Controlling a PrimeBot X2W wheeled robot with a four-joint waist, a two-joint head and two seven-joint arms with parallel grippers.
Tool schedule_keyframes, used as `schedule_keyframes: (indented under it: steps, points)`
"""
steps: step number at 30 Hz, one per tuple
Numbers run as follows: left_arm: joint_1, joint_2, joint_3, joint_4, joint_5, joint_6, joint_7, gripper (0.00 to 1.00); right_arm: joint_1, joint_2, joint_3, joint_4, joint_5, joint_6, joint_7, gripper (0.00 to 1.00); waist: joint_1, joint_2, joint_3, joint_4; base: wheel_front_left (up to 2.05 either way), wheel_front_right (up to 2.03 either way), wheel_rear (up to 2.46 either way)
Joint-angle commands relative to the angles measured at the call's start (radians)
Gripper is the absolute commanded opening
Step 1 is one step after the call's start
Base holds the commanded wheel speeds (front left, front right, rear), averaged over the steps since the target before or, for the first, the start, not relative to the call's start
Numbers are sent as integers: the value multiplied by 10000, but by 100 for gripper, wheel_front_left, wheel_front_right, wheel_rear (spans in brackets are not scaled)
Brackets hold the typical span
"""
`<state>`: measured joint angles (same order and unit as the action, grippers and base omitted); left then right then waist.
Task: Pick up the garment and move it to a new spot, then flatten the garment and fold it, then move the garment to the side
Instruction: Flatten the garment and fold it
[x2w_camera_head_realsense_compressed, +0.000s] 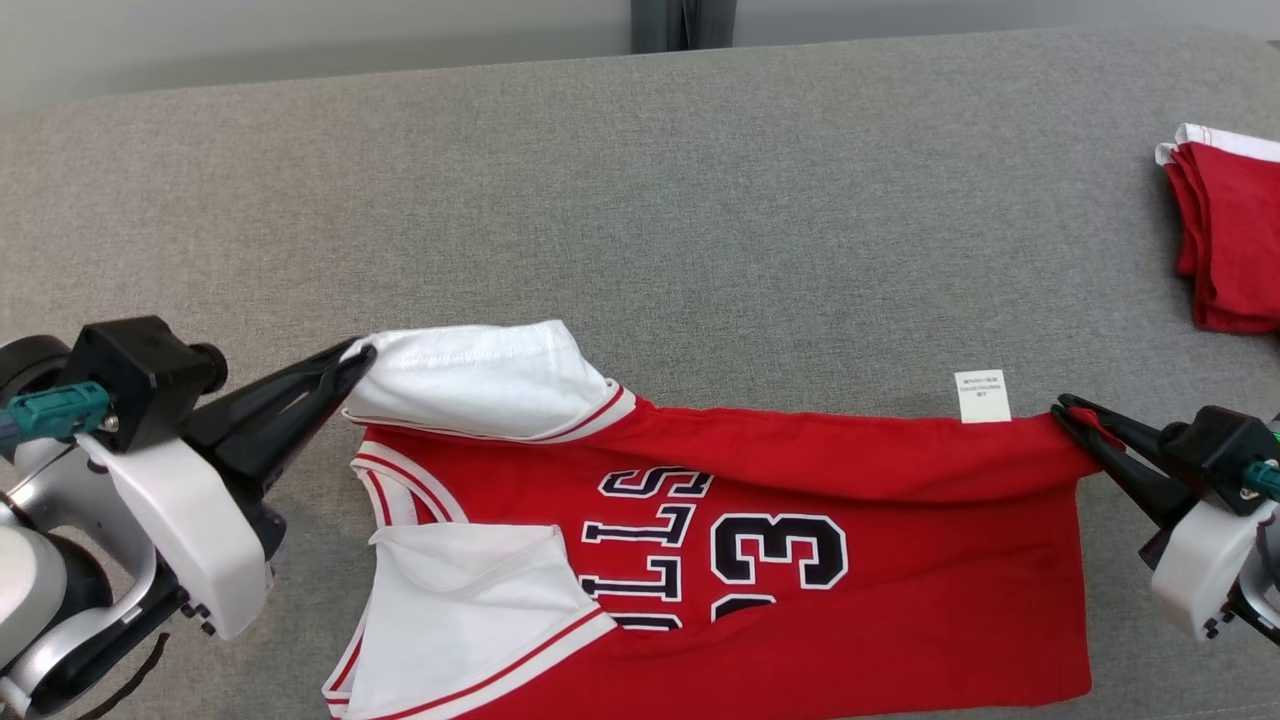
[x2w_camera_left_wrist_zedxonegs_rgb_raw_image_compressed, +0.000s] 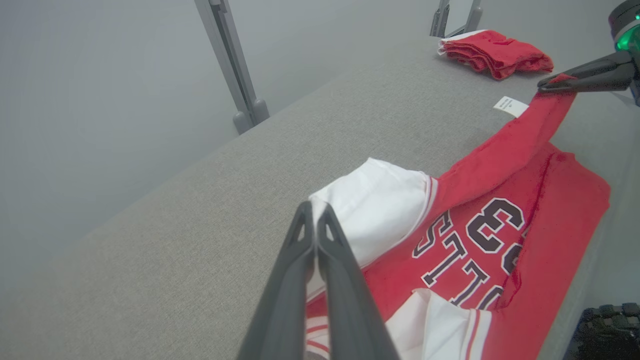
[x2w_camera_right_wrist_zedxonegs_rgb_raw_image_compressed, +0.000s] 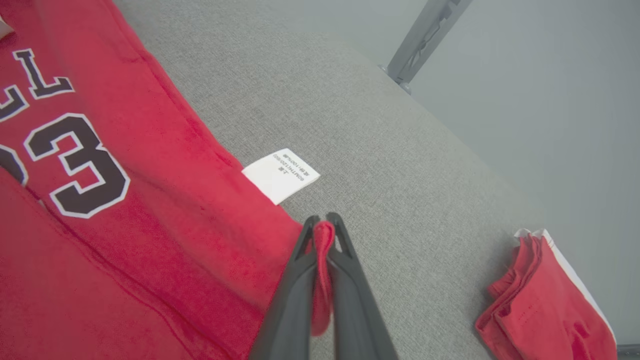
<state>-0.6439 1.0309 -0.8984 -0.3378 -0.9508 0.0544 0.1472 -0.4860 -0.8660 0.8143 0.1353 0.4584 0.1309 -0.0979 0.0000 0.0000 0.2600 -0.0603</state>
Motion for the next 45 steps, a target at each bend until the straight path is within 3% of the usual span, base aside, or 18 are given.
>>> schedule_keyframes:
  steps: [1,5,14,19,22,33,45]
  points:
    - [-207,-172,123,171,-19,100,-150,0,-180,167,-91,149,106,0,-81,0,0,0,-7,-21,0,0,0]
    - [-373,-519,125,575,59,-17,-343,0,-786,525,91,813,-155,0,-142,0,0,0,15,-63,0,0,0]
    - [-57,-388,103,743,93,-52,-628,0,-921,1106,-703,1973,-299,0,-662,0,0,0,75,-27,0,0,0]
    - [59,-491,23,734,6,-209,-808,0,-760,1188,-410,2176,-359,0,-935,0,0,0,46,88,0,0,0]
    - [408,-212,-210,350,-68,-627,-902,0,-479,848,88,2005,-499,0,-1237,0,0,0,-16,145,0,0,0]
    - [1368,665,-1064,-575,-41,-999,-243,0,356,-96,964,1141,-446,0,-957,0,0,0,-109,205,0,0,0]
    - [1455,461,-2218,-69,1720,-1412,466,0,357,-1049,1997,215,-943,0,-273,0,0,0,-139,133,0,0,0]
